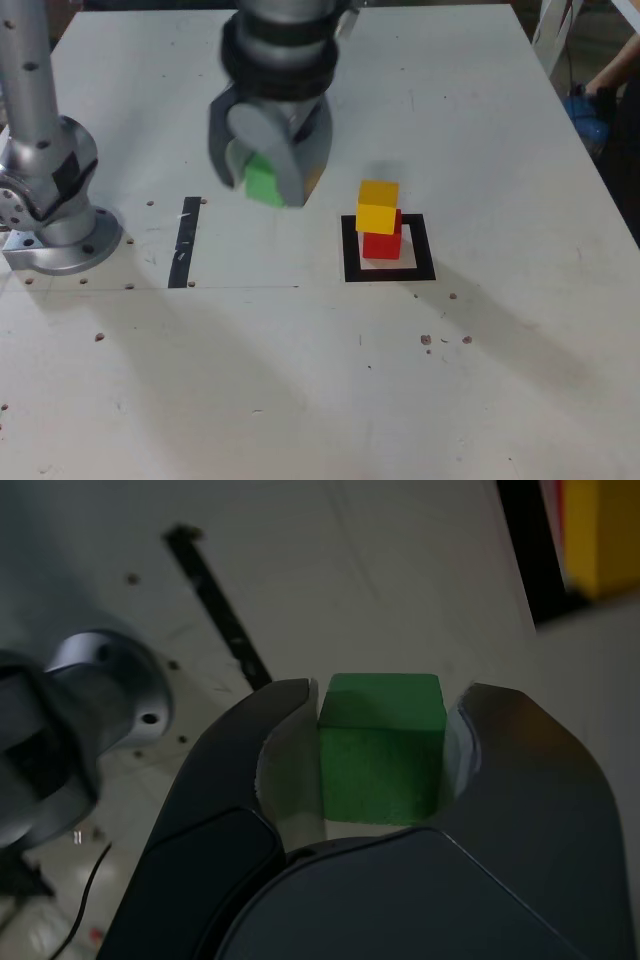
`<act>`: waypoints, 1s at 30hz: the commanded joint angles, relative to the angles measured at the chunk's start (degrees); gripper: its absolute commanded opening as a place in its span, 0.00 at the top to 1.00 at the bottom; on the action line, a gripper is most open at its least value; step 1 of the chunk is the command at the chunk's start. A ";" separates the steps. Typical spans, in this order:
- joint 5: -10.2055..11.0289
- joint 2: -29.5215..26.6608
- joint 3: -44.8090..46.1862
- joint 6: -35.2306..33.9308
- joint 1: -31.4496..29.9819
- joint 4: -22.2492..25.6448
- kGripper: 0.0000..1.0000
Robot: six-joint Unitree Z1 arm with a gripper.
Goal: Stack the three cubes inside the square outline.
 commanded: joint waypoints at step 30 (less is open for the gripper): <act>0.67 9.53 -12.45 0.87 6.42 -4.95 0.83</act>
